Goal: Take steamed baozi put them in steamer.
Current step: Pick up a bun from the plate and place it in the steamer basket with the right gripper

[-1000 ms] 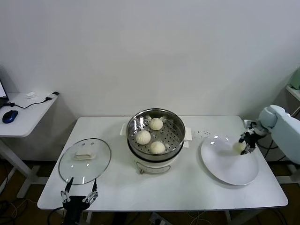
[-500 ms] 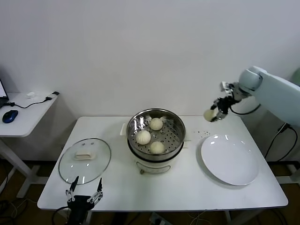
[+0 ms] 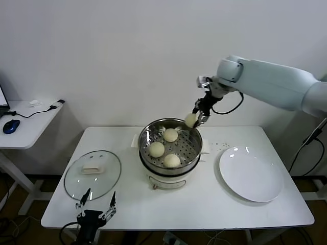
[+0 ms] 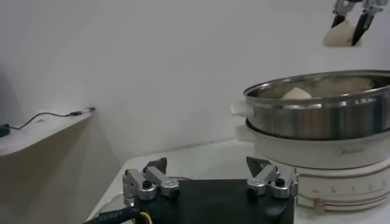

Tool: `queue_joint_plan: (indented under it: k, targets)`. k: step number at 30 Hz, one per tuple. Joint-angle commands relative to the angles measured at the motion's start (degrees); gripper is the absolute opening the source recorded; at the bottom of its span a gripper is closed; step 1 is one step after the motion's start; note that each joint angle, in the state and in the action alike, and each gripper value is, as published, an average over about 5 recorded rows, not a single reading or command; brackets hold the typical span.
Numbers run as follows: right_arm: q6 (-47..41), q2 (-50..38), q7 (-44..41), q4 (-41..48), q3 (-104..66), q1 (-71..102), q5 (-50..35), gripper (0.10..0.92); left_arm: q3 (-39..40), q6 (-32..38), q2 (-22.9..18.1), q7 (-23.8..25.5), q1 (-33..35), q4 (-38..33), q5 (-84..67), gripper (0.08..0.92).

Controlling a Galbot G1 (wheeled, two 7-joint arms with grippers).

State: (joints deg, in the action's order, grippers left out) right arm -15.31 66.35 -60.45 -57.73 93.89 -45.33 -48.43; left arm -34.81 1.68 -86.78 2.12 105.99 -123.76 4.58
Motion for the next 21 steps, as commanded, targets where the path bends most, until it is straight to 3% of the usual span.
queue_joint_plan:
  k: [1, 21]
  targets:
    - [-2.42, 6.91, 2.1, -1.75, 7.65, 1.15, -3.45, 0.611, 0.25, 0.24, 0.22, 0.13, 0.07, -0.24, -0.15, 0.823]
    - [-3.26, 8.11, 3.9, 2.94, 6.27, 10.21, 0.53, 0.615, -0.39, -0.27, 0.07, -0.26, -1.42, 1.57, -0.33, 0.823]
